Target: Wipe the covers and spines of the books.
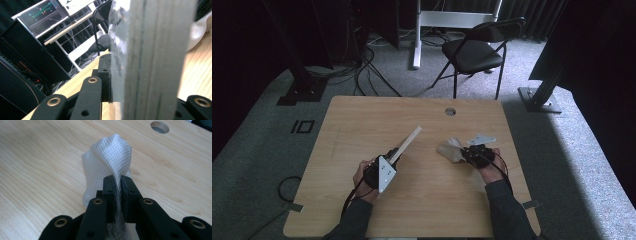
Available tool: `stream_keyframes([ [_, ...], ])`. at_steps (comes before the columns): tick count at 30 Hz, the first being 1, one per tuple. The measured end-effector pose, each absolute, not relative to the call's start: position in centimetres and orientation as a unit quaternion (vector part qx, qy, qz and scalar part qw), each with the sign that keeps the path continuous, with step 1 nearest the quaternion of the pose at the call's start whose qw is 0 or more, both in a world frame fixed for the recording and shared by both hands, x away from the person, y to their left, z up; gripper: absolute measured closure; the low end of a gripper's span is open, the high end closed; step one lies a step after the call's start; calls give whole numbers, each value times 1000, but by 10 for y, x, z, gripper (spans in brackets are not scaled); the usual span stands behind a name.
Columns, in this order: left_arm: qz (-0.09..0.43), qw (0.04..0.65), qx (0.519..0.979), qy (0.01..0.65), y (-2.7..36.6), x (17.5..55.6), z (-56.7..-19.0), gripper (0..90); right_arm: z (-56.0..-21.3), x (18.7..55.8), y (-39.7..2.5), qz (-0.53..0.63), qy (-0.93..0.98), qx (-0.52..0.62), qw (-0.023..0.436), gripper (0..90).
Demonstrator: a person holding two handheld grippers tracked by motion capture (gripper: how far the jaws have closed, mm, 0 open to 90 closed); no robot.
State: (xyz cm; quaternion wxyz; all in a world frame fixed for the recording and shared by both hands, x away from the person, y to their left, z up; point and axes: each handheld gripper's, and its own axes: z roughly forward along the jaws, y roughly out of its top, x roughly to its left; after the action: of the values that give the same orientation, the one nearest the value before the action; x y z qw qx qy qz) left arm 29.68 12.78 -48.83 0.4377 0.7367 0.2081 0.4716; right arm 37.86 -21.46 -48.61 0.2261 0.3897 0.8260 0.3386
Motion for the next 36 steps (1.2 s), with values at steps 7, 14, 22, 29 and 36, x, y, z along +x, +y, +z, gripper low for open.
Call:
stream_keyframes([
  [7, 452, 452, 736, 223, 133, 300, -489, 779, -496, 376, -215, 337, 827, 395, 216, 825],
  [14, 434, 464, 735, 235, 137, 303, -491, 779, -500, 374, -216, 338, 827, 396, 214, 825],
  [22, 418, 471, 738, 242, 141, 306, -493, 779, -506, 372, -216, 331, 830, 397, 209, 810],
  [29, 400, 478, 740, 254, 147, 310, -497, 779, -513, 367, -215, 327, 834, 394, 205, 805],
  [36, 380, 489, 739, 265, 152, 314, -501, 779, -516, 363, -217, 326, 835, 394, 203, 799],
])
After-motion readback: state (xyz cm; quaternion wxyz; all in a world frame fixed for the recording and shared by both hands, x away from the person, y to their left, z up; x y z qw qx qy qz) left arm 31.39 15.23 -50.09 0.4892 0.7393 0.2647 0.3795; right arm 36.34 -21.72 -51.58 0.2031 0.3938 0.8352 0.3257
